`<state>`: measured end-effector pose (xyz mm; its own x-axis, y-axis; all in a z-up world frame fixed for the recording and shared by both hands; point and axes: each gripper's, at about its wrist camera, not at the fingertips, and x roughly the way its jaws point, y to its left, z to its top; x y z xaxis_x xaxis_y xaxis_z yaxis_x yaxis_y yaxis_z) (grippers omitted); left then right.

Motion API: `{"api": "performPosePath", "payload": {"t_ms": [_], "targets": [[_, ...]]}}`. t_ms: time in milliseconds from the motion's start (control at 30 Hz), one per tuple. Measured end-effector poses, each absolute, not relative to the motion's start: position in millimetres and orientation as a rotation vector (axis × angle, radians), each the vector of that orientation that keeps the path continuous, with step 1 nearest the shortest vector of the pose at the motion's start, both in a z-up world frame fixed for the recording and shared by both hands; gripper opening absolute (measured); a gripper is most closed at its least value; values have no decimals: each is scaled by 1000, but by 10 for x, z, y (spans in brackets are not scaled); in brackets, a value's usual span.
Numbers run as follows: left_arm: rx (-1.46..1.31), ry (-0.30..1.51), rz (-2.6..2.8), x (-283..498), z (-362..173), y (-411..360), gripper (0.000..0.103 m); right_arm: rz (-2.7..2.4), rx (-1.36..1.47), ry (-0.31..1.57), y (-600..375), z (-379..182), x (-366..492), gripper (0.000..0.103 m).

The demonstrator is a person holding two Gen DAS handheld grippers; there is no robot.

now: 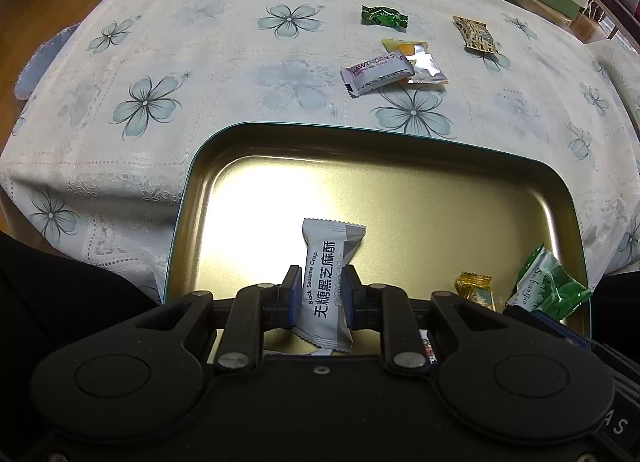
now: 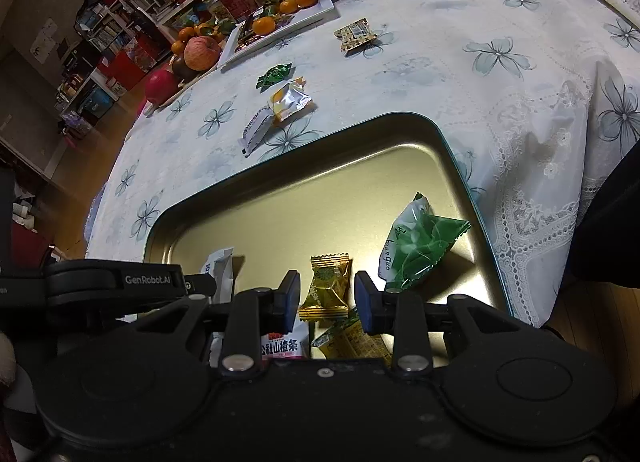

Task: Organize snacks
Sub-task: 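Open left tool to drop the white sesame crisp packet into the tray, then move both tools back over the remaining snacks on the table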

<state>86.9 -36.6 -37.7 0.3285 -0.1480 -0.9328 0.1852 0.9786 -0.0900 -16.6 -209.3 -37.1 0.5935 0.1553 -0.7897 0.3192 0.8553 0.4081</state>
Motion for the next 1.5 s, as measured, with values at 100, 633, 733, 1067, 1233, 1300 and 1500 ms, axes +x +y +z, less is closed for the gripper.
{"api": "performPosePath", "payload": {"t_ms": [100,633,733,1067,1233,1300,1500], "targets": [[40,1206,-211,857,-359,-367,29,-103,556,942,-2094,-370,-168,33],[-94,1144,-87,925,-223,-67,29,-234,682,875,-2393,-320,-274,34],[-127,1128,-56,931,-187,12,29,-240,682,874,-2404,-314,-281,34],[-233,1078,29,964,-37,277,29,-202,602,860,-2311,-171,-294,34],[-180,1061,14,1012,53,191,29,-152,567,900,-2264,-107,-197,34],[-171,1062,-7,1063,86,155,29,-137,552,911,-2267,-58,-113,34],[-94,1079,-64,1331,141,-52,29,-98,462,928,-2332,118,302,35]]}}
